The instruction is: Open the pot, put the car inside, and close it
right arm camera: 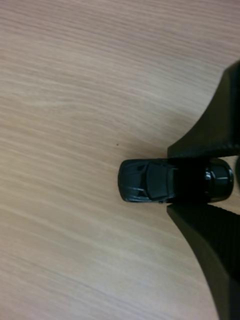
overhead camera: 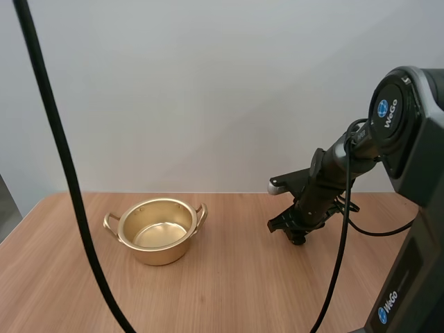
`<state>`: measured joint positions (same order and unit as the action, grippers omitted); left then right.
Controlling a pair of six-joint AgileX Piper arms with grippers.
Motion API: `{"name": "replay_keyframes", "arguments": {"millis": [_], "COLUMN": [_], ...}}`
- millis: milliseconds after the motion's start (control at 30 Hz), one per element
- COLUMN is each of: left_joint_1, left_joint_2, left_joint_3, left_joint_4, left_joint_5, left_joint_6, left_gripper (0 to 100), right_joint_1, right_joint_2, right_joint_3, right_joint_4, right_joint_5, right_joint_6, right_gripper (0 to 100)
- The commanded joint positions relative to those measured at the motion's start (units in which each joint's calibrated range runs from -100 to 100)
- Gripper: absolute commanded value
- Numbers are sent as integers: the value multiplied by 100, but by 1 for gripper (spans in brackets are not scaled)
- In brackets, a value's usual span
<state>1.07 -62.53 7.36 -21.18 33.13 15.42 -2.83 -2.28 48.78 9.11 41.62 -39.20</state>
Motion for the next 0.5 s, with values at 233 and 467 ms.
{"name": "replay_keyframes", "arguments": {"millis": [233, 467], "left_joint_1": [2, 2], "left_joint_2": [42, 42], "left_joint_3": [-325, -325], "left_joint_4": [352, 386], "left_joint_5": [14, 32], "left_joint_6": [3, 3], "left_gripper": [0, 0], "right_joint_1": [6, 351], "right_joint_2": [-334, -1118], "right_joint_3": [-347, -944], "right_joint_4": [191, 2212], "right_joint_5": [145, 1477], "right_joint_6": [-45, -1494], "right_gripper": [0, 0]}}
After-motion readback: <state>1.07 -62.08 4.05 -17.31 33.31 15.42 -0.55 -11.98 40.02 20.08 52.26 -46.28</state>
